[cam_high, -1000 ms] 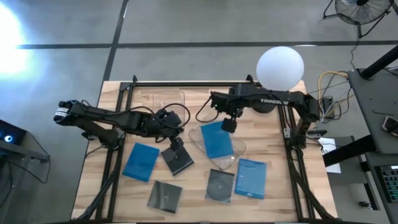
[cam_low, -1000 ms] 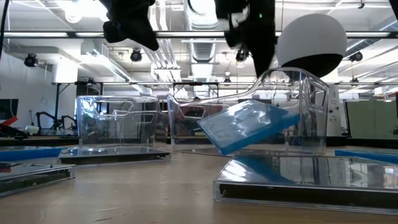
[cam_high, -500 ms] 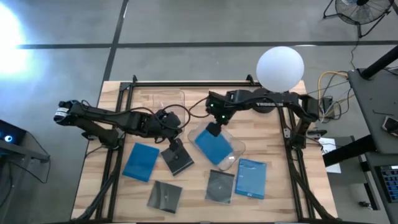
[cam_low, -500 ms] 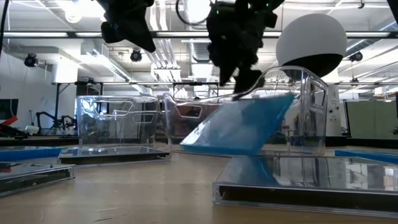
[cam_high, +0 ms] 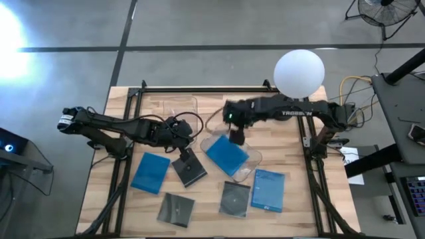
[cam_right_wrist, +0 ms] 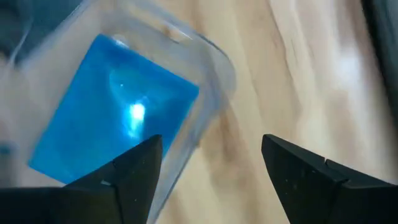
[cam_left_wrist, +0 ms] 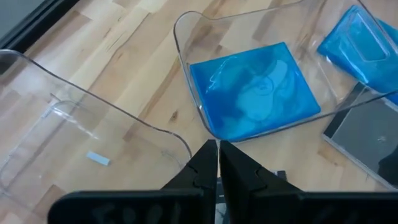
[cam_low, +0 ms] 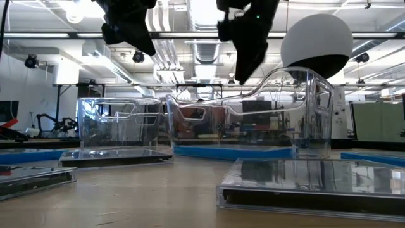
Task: Pick & place jewel cases by type
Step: Adjust the right transparent bin on the table
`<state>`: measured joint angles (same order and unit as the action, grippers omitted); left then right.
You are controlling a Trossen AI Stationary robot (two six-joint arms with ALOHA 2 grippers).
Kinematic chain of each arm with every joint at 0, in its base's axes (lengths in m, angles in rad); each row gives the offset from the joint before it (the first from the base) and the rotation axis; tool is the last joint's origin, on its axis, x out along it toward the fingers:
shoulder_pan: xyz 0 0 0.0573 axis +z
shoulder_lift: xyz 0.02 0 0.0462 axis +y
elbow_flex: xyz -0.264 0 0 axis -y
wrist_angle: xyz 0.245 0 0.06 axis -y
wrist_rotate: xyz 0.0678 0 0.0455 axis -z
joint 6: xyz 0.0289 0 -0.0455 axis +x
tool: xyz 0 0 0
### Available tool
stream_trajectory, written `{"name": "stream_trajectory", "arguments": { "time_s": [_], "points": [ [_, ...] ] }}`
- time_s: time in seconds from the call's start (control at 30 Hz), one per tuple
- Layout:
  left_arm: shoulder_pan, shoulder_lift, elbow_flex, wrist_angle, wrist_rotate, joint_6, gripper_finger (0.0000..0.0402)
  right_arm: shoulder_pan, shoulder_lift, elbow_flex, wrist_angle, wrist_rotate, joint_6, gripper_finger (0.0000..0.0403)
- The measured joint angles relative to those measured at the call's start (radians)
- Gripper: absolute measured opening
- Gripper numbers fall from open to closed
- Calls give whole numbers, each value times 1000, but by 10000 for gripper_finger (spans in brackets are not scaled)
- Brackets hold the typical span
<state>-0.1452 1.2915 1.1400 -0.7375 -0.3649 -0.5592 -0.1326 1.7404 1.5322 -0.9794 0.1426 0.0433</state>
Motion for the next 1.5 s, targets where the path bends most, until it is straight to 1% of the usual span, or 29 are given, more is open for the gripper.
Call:
{"name": "stream_trajectory", "arguments": {
  "time_s": [0.07,0.13,0.2,0.3,0.4,0.5,0.63,0.7,0.77,0.87,0.9,1.03,1.07,1.23,1.37,1.5],
  "points": [
    [0,0,0,-3,0,1,0,45,22,0,73,99,-202,262],
    [0,0,0,-10,1,-10,0,65,49,0,134,158,-328,259],
    [-2,-6,0,-24,10,-38,0,61,85,12,188,165,-331,258],
    [-9,-25,0,-51,17,-94,0,28,146,48,174,162,-309,258],
    [-22,-50,0,-68,14,-125,0,-1,199,91,170,101,-352,258],
    [-33,-77,0,-69,2,-137,0,-25,258,150,138,86,-381,258],
    [-39,-102,0,-74,-20,-151,0,-71,352,260,-39,-19,-338,247],
    [-40,-110,0,-77,-32,-151,0,-88,398,310,-132,-26,-334,231],
    [-40,-118,0,-89,-43,-151,0,-105,437,353,-181,-19,-323,207],
    [-40,-120,0,-105,-64,-152,0,-136,463,403,-181,-18,-282,153],
    [-40,-120,0,-118,-67,-152,0,-148,468,424,-178,-2,-262,132],
    [-40,-120,-8,-128,-78,-152,0,-215,461,473,-205,128,-156,40],
    [-41,-120,-14,-130,-79,-153,0,-232,458,482,-223,154,-121,25],
    [-41,-121,-43,-132,-79,-157,0,-305,441,534,-383,226,28,18],
    [-41,-126,-60,-130,-79,-157,0,-323,443,537,-475,310,99,18],
    [-41,-132,-63,-130,-82,-141,0,-316,441,528,-491,308,120,21]
  ]
}}
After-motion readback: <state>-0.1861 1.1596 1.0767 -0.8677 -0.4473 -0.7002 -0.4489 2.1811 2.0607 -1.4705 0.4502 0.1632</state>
